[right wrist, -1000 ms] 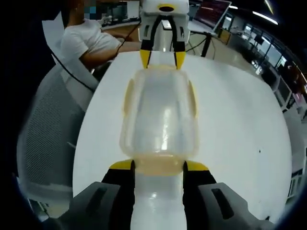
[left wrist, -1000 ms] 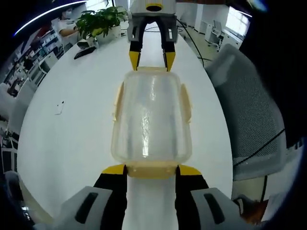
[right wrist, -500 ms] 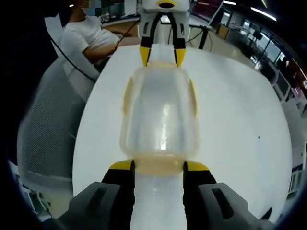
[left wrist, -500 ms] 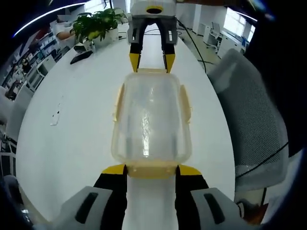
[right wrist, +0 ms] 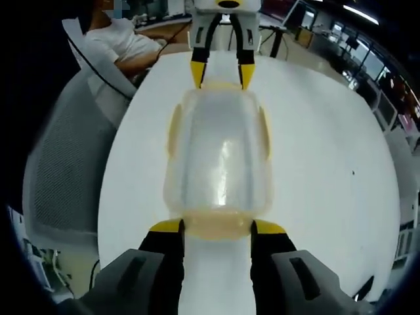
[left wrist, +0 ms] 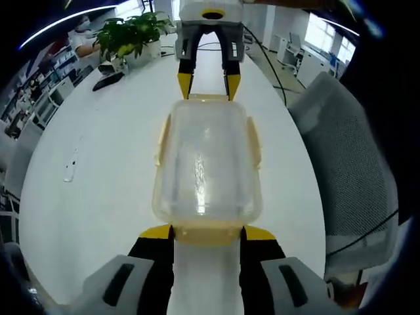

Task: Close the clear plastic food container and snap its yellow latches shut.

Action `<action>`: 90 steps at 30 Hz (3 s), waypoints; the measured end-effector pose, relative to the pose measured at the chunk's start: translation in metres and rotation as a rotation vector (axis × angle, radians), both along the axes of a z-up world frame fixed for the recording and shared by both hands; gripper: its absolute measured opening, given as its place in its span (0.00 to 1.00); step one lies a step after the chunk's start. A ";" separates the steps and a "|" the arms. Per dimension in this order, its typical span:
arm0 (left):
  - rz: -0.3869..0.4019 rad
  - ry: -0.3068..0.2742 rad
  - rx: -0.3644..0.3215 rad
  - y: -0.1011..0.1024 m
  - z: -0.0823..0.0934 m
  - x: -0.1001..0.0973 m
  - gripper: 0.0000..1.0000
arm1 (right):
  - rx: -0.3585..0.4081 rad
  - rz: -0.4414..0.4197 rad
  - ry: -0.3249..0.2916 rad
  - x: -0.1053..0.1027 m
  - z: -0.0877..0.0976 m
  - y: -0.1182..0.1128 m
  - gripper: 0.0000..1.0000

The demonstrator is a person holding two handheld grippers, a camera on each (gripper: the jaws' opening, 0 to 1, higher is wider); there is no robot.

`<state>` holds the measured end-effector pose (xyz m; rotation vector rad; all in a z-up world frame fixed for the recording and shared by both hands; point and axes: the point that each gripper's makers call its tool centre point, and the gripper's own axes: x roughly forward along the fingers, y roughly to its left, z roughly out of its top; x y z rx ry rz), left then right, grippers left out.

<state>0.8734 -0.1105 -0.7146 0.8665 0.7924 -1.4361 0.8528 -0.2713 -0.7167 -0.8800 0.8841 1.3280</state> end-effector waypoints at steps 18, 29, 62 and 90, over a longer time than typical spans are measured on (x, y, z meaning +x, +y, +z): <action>0.006 0.025 -0.010 -0.015 -0.011 -0.002 0.33 | -0.054 -0.011 0.028 -0.004 -0.016 -0.017 0.36; 0.009 0.031 0.002 -0.016 -0.014 -0.002 0.33 | -0.065 -0.014 0.040 -0.004 -0.018 -0.018 0.37; 0.181 0.036 -0.015 -0.006 -0.002 0.006 0.35 | 0.028 -0.277 0.024 0.000 -0.005 -0.027 0.36; 0.568 0.117 -0.182 -0.016 0.001 -0.001 0.36 | 0.258 -0.735 0.066 -0.004 0.007 -0.012 0.37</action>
